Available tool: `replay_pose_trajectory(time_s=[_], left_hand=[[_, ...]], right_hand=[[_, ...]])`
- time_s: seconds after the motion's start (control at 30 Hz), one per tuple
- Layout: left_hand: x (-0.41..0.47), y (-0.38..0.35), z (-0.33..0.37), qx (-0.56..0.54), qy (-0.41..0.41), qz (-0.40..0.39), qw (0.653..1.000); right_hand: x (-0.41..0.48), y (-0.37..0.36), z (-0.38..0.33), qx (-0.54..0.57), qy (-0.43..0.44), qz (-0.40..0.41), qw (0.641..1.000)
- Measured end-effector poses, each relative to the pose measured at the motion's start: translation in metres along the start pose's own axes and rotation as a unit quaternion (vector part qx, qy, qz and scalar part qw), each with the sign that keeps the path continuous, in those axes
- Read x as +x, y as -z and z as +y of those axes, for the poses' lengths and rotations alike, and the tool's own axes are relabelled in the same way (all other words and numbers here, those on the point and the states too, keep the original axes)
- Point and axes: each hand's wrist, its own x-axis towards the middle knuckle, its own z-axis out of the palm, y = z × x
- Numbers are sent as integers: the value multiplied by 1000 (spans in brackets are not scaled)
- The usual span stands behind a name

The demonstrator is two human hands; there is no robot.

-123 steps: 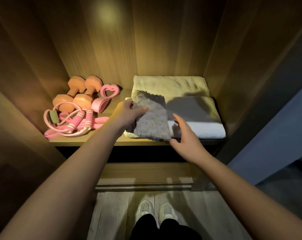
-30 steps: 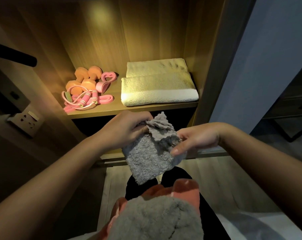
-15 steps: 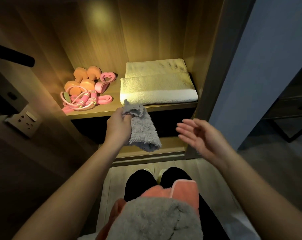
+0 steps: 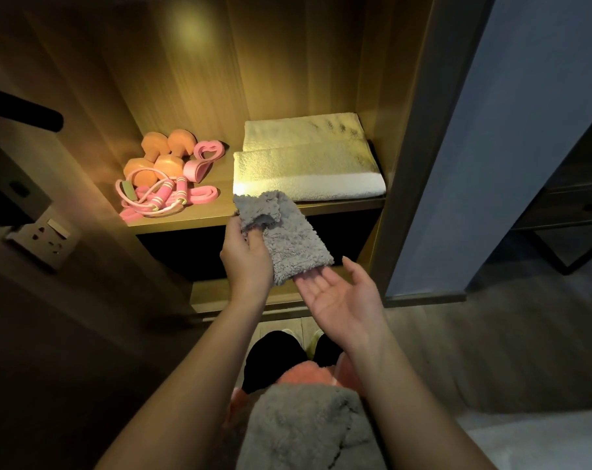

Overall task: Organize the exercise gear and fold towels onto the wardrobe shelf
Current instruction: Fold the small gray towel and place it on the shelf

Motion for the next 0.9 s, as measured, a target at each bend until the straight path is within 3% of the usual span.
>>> replay_pose_trajectory(time_s=[0.13,0.27,0.47,0.63,0.9], left_hand=[[-9,-1,-4,-1,-7,-14,1000],[-18,-3,-3,-18,-25,-36,999],[-24,0,-9,-30,6,17,999],[-29,-3,-10,-41,12,-16,999],[-25,-2,-19,-66,46,35,996]], right_hand=[[-1,-2,4,49,26,-70,996],[1,-5,10,24,10,-98,995],[3,-12,13,49,116,-126,984],[3,-12,19,24,63,-139,988],[6,-8,18,-23,135,-185,973]])
